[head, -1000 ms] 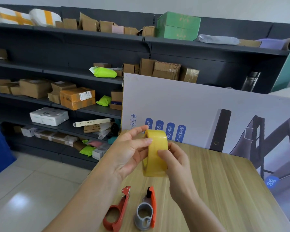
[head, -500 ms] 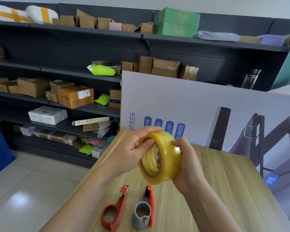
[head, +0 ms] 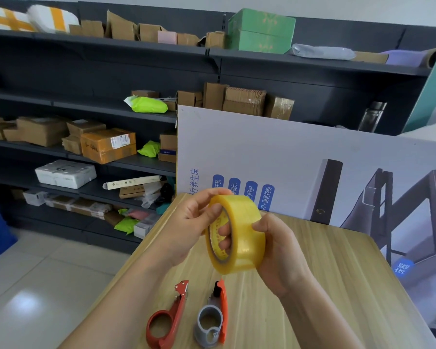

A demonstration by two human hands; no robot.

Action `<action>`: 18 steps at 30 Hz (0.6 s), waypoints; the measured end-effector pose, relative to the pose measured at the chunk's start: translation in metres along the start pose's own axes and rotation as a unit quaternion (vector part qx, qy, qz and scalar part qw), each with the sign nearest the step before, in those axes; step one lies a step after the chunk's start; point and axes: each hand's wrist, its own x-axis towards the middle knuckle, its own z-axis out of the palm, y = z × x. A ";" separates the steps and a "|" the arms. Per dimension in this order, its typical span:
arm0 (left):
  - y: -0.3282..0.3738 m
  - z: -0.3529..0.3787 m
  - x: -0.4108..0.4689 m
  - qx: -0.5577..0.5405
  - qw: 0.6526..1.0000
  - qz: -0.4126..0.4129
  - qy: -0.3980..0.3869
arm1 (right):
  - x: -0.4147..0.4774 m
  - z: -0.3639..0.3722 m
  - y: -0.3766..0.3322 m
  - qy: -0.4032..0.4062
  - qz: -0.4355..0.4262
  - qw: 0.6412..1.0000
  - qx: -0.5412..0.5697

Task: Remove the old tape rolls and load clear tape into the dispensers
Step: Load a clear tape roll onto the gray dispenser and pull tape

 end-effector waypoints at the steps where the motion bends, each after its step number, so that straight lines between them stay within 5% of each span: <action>1: 0.001 0.000 0.000 0.009 1.000 0.008 -0.011 | 0.000 0.000 0.000 0.007 -0.004 1.000 -0.009; 5: 0.007 -0.002 -0.002 0.108 0.992 0.055 -0.030 | -0.001 0.004 -0.005 0.052 -0.020 0.997 -0.060; 9: 0.012 0.000 -0.001 0.289 0.937 0.195 -0.010 | 0.000 0.006 -0.009 0.085 -0.037 0.993 -0.079; 12: 0.014 0.001 -0.002 0.327 0.915 0.237 -0.014 | 0.000 0.006 -0.011 0.100 -0.047 0.990 -0.088; 18: 0.027 0.006 -0.002 0.276 0.948 0.159 0.015 | 0.000 0.009 -0.008 0.111 -0.078 0.983 -0.124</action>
